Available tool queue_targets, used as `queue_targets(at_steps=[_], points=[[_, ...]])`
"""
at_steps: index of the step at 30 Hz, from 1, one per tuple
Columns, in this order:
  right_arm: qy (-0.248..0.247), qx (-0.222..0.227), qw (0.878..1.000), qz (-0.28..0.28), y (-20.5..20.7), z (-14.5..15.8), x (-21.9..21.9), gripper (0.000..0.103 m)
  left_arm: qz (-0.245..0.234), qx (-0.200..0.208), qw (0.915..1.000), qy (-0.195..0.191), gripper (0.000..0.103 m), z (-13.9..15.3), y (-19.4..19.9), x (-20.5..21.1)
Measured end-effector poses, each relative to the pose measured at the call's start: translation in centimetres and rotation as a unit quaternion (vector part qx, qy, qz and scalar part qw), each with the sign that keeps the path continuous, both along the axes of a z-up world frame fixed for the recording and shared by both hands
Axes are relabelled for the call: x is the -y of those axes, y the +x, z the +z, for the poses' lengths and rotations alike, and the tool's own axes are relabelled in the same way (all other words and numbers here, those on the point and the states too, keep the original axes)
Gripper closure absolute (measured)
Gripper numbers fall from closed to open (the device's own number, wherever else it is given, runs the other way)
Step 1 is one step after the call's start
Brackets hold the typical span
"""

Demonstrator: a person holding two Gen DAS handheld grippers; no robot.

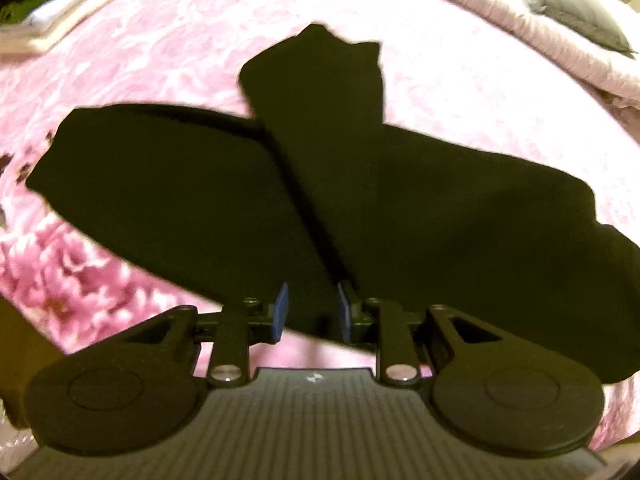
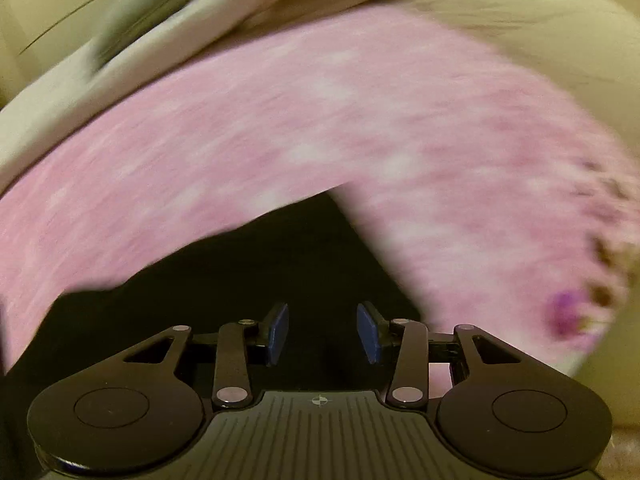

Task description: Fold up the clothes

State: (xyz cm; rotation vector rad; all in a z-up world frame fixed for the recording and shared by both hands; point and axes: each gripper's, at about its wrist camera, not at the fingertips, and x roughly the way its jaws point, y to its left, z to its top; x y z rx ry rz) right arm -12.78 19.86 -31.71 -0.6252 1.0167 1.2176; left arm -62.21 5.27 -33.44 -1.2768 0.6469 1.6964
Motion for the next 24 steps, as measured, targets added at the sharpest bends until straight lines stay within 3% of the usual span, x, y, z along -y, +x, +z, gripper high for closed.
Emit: queue_targets(at_steps=[2,6,14,16,20,23,24], points=[[-0.043,-0.018,0.997,0.061,-3.9,-1.9,-0.8,0.061,0.006,0.008,0.9994,-0.033,0.082,-0.7,-1.2,-0.5],[-0.118,-0.045,0.982,0.144,-11.7,-5.7,-1.6,0.061,0.019,0.023,0.9982,-0.053,0.082,-2.3,-4.5,-1.3],[-0.126,-0.03,0.975,0.183,-22.2,-6.9,-2.9,0.061,0.013,0.034,0.9992,-0.019,0.082,-4.4,-13.2,-6.1],[-0.127,-0.015,0.976,0.178,-24.2,-7.1,-3.4,0.061,0.017,0.015,0.9997,-0.01,0.082,-4.3,-15.7,-7.5],[-0.059,-0.038,0.983,0.17,-26.5,-5.7,-5.3,0.061,0.051,-0.04,0.9979,0.001,0.083,-3.0,-21.1,-8.5],[-0.049,-0.075,0.98,0.175,-28.9,-5.9,-7.5,0.061,0.079,0.012,0.9967,-0.014,0.082,-3.2,-24.1,-6.9],[-0.054,-0.107,0.978,0.173,-29.7,-6.6,-8.3,0.061,0.082,0.026,0.996,-0.023,0.082,-3.4,-24.4,-6.3]])
